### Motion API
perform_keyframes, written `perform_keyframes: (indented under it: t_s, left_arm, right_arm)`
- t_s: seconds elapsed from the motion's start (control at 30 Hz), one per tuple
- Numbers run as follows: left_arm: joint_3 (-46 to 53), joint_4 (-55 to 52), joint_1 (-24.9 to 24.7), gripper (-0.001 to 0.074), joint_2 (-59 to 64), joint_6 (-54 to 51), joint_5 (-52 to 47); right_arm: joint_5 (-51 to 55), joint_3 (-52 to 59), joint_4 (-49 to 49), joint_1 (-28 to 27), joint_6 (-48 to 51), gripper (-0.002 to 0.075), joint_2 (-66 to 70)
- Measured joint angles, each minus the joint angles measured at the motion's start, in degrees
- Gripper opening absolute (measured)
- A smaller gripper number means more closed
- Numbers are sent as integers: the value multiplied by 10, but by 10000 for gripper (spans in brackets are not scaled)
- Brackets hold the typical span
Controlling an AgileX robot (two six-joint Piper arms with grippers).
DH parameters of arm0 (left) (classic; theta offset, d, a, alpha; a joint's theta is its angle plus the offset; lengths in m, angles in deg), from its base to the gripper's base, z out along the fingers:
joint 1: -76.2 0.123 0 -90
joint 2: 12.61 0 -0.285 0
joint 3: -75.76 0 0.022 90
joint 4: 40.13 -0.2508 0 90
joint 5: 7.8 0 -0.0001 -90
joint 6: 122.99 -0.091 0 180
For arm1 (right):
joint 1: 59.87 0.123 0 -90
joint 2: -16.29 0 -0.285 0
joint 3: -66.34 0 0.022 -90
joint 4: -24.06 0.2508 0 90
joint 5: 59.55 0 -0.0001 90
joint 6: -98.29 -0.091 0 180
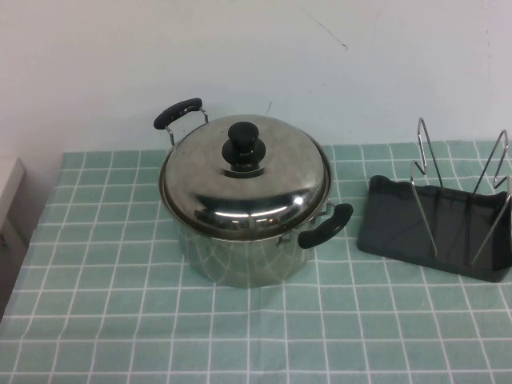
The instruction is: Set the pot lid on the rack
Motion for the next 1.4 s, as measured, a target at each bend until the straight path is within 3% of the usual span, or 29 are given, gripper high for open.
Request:
perform_keyframes:
  t_s: [1.17,1.4]
  left_arm:
    - [0,0,0,-3,0,0,0]
    - [4,-2,0,-3,0,0,79]
  right_arm:
    - [-3,0,0,0,28,-2,0]
    - [-93,2,0,0,30,-3,0]
